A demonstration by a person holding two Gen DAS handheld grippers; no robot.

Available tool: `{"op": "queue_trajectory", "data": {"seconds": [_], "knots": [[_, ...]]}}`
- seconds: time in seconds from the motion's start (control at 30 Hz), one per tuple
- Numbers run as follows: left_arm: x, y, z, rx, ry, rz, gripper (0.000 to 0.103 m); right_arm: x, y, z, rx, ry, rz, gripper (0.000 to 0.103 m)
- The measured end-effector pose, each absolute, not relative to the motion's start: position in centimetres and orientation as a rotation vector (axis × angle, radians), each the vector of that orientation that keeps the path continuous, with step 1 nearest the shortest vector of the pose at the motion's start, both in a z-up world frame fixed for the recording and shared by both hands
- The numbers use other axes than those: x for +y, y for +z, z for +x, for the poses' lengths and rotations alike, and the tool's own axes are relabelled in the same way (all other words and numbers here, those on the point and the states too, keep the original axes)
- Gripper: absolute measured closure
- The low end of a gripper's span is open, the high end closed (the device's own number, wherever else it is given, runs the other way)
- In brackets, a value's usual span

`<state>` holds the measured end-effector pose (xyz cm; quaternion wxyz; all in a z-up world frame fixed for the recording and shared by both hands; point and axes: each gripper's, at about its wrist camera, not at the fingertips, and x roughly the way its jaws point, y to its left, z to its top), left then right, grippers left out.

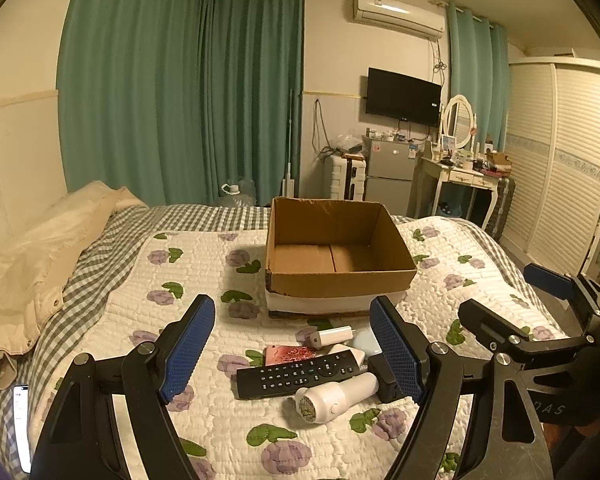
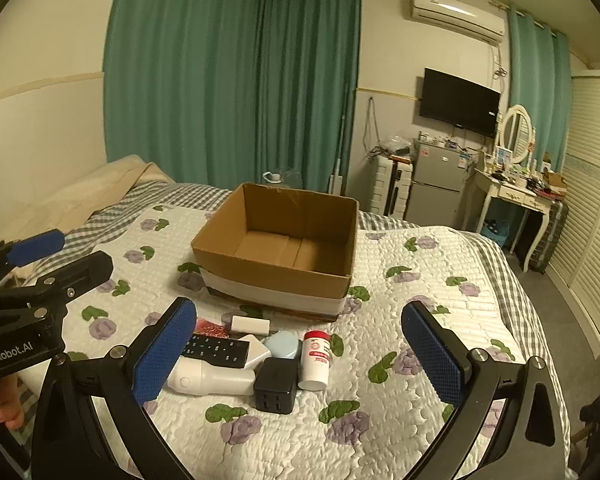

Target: Organize rigid objects

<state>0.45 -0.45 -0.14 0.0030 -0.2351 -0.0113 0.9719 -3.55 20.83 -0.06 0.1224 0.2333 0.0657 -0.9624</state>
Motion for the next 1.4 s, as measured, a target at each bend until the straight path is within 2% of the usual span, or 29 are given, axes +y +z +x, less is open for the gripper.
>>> {"op": "queue_trajectory", "data": {"seconds": [0.23,0.43,0.6,0.67,0.83,0.9,1.07,1.2,1.4], "knots": [[-0.8,-1.9,0.6,0.041,3.06,-0.843,0.021,19.3,-1.3,-3.7,0.271,-2.697,0.705,0.0],[-2.4,-5.6,-0.7,0.064,3.065,-1.041,0.021,16.3,-5.9,-4.9,0.445,-2.51,0.822,0.0],[-3.9,-7.9,-1.4,0.056,3.065,-1.147,0.021,13.7,-10.6,-6.5,0.635,-2.358,0.934,0.015],[-4.2,-8.6,-1.8,0.061,3.056,-1.187,0.02,12.5,-12.1,-7.3,0.702,-2.289,0.978,0.025],[-5.3,-10.2,-2.7,0.062,3.038,-1.278,0.021,9.8,-15.1,-8.8,0.84,-2.16,1.012,0.036],[-5.9,-10.6,-2.9,0.041,3.034,-1.299,0.021,9.2,-15.6,-9.1,0.875,-2.15,0.991,0.036],[-6.4,-11.0,-3.1,0.03,3.022,-1.322,0.021,9.7,-14.0,-10.4,0.736,-2.203,0.989,0.056],[-5.7,-10.5,-3.5,0.088,3.002,-1.285,0.021,12.2,-10.8,-11.0,0.526,-2.247,1.023,0.057],[-2.4,-10.3,-6.2,0.287,2.857,-1.231,0.023,15.7,-6.4,-11.9,0.41,-2.358,1.025,0.057]]}}
